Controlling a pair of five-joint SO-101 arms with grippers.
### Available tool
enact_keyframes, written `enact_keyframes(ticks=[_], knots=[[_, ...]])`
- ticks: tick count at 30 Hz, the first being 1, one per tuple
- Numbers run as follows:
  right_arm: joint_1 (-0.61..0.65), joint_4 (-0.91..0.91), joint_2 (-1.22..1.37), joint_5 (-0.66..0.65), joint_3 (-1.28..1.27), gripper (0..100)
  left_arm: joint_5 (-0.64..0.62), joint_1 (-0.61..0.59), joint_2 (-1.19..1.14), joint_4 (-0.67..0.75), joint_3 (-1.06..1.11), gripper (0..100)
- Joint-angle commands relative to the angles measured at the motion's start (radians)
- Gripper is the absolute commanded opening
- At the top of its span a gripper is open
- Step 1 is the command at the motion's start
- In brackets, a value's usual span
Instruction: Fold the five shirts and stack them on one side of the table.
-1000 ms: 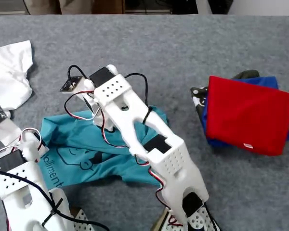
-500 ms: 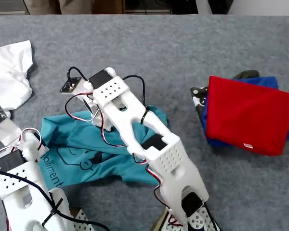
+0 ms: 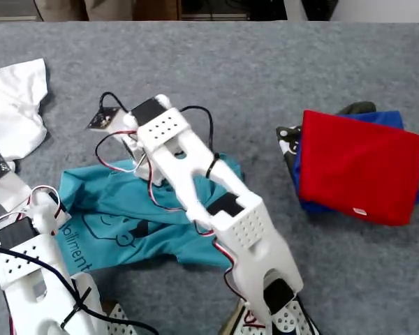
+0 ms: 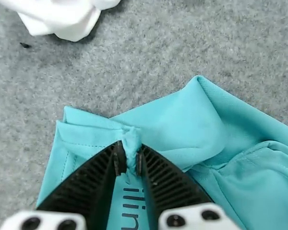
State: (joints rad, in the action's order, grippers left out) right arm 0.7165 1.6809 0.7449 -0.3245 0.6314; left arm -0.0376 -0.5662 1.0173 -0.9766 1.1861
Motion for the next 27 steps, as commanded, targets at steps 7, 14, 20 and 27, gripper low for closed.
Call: enact_keyframes(ticks=[7, 14, 20, 27], knots=[[-0.07, 0.044, -0.035, 0.003, 0.168, 0.4, -0.008, -0.002, 0.001, 0.005, -0.008, 2], [-0.071, 0.104, -0.136, 0.009, 0.387, 0.4, -0.006, -0.003, 0.008, -0.091, -0.124, 2], [-0.071, 0.104, -0.314, 0.006, 0.401, 0.5, -0.009, -0.003, 0.007, -0.226, -0.379, 2], [-0.079, 0.101, -0.661, -0.041, 0.403, 0.5, -0.008, -0.028, 0.002, -0.384, -0.707, 2]])
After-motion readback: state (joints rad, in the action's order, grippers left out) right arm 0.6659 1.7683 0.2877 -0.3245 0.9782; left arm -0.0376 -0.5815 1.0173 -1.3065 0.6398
